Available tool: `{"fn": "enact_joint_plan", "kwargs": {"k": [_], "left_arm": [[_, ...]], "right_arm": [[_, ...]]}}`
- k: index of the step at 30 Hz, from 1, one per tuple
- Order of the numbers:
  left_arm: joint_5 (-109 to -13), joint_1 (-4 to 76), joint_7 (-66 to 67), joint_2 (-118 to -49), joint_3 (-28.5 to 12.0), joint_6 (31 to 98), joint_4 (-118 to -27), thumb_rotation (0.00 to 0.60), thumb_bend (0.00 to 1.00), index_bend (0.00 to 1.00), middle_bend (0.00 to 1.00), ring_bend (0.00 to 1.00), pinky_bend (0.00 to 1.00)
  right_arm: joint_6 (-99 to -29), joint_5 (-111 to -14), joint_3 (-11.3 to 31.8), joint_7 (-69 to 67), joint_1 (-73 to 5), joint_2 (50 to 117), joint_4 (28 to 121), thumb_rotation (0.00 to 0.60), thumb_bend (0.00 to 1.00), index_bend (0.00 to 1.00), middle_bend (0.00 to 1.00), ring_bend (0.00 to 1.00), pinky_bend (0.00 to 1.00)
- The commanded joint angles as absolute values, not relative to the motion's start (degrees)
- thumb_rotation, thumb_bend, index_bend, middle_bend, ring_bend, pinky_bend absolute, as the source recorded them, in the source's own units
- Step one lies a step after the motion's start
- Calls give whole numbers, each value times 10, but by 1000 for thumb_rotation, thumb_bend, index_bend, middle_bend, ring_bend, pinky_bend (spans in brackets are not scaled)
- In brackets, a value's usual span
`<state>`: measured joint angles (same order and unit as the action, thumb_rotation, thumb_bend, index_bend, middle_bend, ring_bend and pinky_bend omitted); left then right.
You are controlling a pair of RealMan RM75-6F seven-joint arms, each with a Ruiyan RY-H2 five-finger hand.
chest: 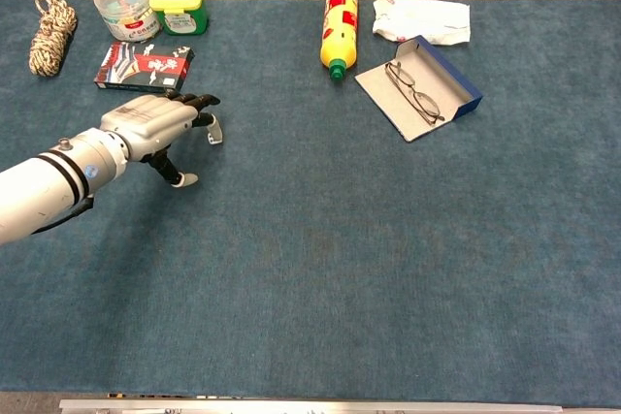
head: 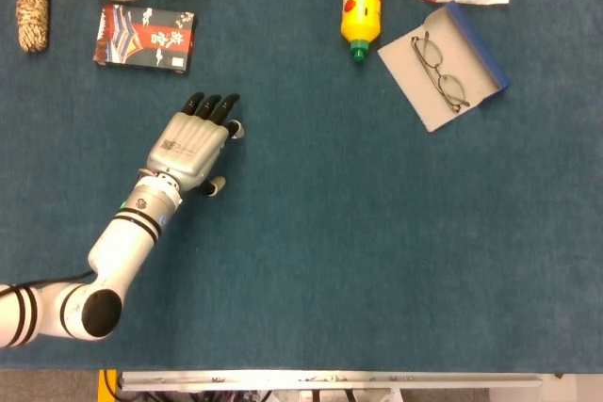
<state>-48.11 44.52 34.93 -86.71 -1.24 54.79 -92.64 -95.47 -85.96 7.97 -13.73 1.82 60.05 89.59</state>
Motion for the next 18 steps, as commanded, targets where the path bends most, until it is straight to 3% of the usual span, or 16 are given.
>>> {"fn": "enact_joint_plan", "kwargs": {"k": [1, 9, 18], "left_arm": [[-478, 447, 352, -868, -13, 549, -924, 600, 246, 254, 0, 0, 0], [-485, 443, 350, -857, -14, 562, -941, 600, 246, 254, 0, 0, 0], [-541, 418, 358, -807, 2, 622, -1033, 600, 246, 254, 0, 0, 0]], "right_arm": [[-956, -860, 80, -138, 19, 600, 896, 600, 62, 379, 343, 209, 349], [-967, -864, 80, -144, 23, 599, 896, 600, 62, 379, 343, 209, 349], [-978, -870, 80, -148, 27, 600, 893, 600, 62, 379, 343, 209, 349]]}}
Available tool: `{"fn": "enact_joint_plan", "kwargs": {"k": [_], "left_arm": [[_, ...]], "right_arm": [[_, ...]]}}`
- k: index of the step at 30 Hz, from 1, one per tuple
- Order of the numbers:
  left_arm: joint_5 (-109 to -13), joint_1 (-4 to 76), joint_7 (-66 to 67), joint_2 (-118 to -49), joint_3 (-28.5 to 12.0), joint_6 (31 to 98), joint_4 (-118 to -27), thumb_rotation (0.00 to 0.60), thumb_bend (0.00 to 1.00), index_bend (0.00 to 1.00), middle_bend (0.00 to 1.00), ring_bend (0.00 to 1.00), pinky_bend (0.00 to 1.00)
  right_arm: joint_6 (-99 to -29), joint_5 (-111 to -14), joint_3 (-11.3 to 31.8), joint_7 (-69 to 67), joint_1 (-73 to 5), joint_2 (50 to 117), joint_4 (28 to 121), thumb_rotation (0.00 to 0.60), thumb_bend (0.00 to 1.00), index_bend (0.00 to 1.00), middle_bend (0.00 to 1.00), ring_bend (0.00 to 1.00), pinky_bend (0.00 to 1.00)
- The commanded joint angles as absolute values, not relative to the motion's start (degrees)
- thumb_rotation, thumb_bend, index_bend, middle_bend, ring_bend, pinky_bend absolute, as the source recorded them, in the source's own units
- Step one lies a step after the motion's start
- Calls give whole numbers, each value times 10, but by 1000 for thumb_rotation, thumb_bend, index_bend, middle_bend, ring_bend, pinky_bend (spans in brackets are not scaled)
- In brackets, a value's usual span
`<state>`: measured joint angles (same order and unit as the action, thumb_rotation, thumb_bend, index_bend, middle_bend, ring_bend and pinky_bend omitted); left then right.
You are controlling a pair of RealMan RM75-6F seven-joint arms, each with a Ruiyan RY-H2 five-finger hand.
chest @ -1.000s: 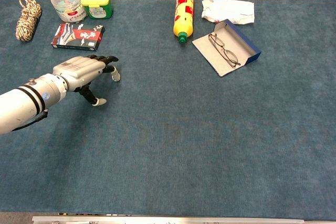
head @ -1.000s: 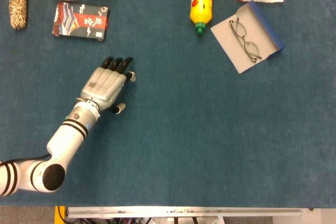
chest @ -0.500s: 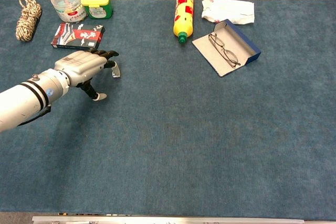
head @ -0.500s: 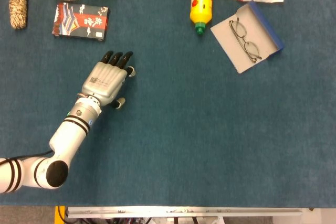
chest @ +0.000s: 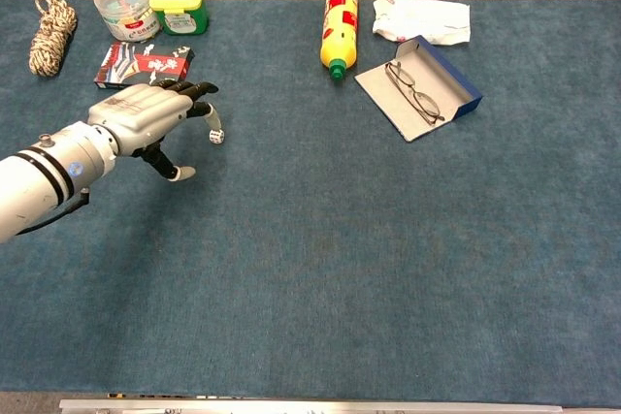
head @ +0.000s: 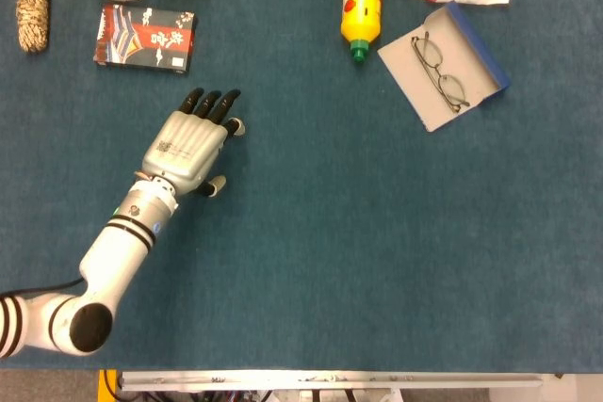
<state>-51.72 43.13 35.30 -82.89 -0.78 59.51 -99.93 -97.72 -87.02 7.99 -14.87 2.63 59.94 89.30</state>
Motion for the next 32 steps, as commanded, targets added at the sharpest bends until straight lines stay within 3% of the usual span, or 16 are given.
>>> {"fn": "enact_joint_plan", "kwargs": {"k": [1, 9, 14, 18, 25, 32], "left_arm": [[-548, 413, 361, -798, 6, 631, -1045, 600, 246, 254, 0, 0, 0], [-640, 344, 357, -715, 53, 731, -1133, 600, 246, 254, 0, 0, 0], [-726, 283, 319, -670, 93, 798, -1142, 600, 246, 254, 0, 0, 0], [-791, 221, 274, -649, 124, 863, -1110, 600, 246, 254, 0, 0, 0], [-856, 139, 172, -646, 143, 932, -1031, 600, 246, 255, 0, 0, 0], [-897, 120, 127, -632, 145, 921, -1012, 600, 246, 257, 0, 0, 0]], "right_arm": [[-978, -870, 79, -148, 27, 600, 893, 600, 62, 379, 343, 209, 349], [-975, -872, 78, -134, 25, 603, 895, 600, 62, 379, 343, 209, 349], [-970, -875, 75, -119, 22, 607, 897, 600, 62, 379, 343, 209, 349], [-964, -876, 73, -103, 19, 611, 901, 600, 62, 379, 343, 209, 349], [-956, -890, 63, -93, 16, 611, 906, 600, 62, 379, 343, 209, 349], [-955, -873, 68, -87, 18, 614, 905, 600, 62, 379, 343, 209, 349]]}}
